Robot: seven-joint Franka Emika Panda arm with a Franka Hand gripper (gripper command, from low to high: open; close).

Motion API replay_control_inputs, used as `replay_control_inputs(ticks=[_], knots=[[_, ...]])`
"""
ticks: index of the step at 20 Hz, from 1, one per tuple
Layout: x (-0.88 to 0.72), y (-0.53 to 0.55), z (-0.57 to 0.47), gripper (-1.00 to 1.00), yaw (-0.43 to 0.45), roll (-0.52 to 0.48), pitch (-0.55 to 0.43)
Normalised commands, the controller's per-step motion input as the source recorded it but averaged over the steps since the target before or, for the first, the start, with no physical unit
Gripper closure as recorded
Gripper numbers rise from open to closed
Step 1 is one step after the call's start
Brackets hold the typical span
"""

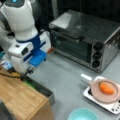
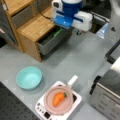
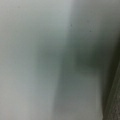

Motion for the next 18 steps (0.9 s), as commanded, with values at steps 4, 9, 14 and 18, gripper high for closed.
replay_control_inputs(ticks=[4, 9, 14, 18], knots=[[0.00, -0.18, -0.07, -1.00, 0.096, -0.074, -0.050], [0.05, -0.21, -0.07, -1.00, 0.046, -0.100, 0.004], [0.08, -0.15, -0.02, -1.00, 0.060, -0.138, 0.050], [0.10, -0.16, -0.06, -1.00, 0.087, -0.128, 0.037]])
